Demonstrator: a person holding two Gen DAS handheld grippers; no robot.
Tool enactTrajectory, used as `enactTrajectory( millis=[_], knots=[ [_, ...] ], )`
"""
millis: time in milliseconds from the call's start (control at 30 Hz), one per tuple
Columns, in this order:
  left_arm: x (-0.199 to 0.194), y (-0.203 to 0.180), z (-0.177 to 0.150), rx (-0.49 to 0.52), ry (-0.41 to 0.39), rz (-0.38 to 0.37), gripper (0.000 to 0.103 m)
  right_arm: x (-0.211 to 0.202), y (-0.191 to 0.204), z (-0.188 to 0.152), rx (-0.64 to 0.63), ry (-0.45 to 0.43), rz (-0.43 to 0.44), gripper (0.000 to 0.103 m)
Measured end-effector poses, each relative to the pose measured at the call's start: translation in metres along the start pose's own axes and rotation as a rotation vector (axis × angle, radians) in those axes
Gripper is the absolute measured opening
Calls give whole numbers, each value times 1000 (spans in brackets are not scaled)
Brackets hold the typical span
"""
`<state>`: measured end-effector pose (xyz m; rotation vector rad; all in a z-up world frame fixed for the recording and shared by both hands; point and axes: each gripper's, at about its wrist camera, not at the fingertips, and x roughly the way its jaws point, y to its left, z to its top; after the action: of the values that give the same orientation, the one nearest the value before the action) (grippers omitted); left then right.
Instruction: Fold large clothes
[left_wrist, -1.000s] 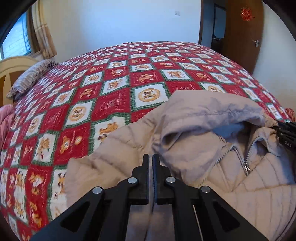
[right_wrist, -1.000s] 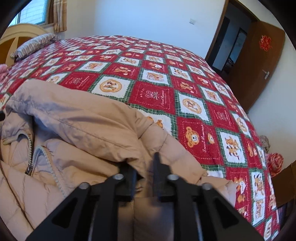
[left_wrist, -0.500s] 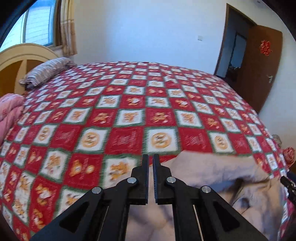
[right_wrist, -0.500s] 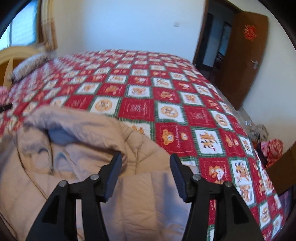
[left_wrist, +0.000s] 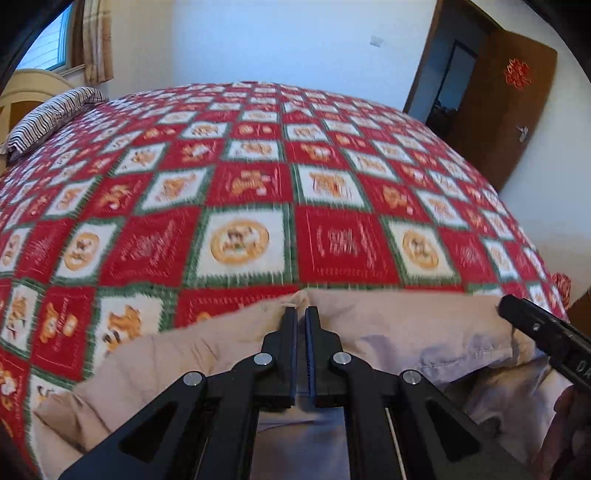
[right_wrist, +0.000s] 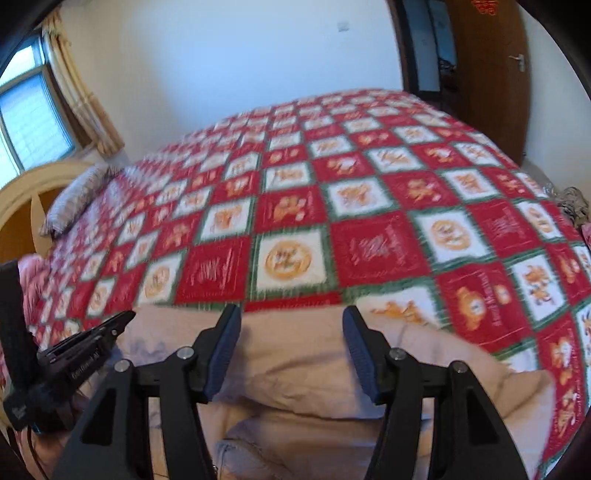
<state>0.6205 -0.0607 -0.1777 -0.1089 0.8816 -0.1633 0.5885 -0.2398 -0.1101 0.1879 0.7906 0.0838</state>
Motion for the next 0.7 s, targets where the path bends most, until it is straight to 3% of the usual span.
enactTrajectory(
  millis=[167, 400, 700],
  knots=[
    [11, 3, -9, -5, 20, -51, 4, 16, -6, -25, -38, 35, -29, 60],
    [13, -3, -22, 47, 0, -33, 4, 25, 0, -34, -123, 57, -83, 61],
    [15, 0, -24, 37, -10, -44, 4, 40, 10, -47, -219, 68, -170, 61]
  ],
)
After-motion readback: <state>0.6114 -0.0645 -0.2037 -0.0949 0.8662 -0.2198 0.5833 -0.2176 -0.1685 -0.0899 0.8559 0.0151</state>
